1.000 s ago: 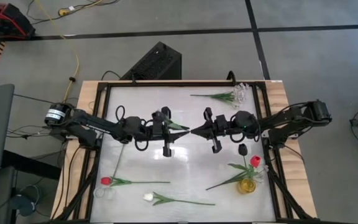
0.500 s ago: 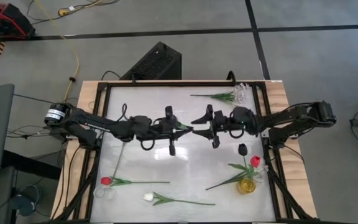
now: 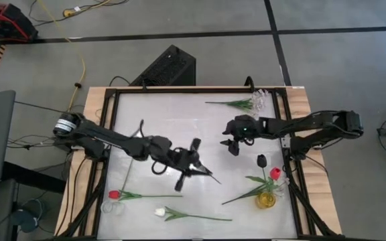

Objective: Sort flowers into vase by color
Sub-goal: Put the black flower into the yellow vase

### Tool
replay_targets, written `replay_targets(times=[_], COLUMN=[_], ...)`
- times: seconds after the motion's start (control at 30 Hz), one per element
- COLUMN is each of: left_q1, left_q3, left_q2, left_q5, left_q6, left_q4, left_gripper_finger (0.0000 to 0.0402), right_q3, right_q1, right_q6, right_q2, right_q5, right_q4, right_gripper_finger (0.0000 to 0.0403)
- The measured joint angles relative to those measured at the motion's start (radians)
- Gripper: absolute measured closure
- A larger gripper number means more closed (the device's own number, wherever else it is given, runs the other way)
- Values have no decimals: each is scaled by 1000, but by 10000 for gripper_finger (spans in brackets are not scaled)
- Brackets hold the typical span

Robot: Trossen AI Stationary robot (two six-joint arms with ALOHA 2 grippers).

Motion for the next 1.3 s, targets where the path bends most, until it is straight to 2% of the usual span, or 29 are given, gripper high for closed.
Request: replay_targets(times=[0.07,0.17,0.43,0.6,0.97,1.1,1.3], left_q1=[-10,-11,-18,-23,-18,-9,9], left_q3=[12,104,505,723,1149,1247,1242], left_q2=[59,144,355,493,804,873,878], left_q5=[15,34,70,84,77,77,56], left_q6=[-2,-29,-42,-21,-34,-34,-34], left_q4=[115,149,-124,-215,-319,-372,-365], left_gripper_finger=[401,401,401,401,401,401,401], right_q3=[0,0,0,2,-2,-2,-2], right_q1=[-4,-5,-2,-2,-2,3,36], right_q6=[0,18,52,52,55,55,55], right_q2=[38,97,215,253,243,243,243], right_q5=[11,14,20,33,35,32,32], right_q4=[11,40,38,61,96,101,118], right_gripper_finger=[138,138,138,138,138,138,138])
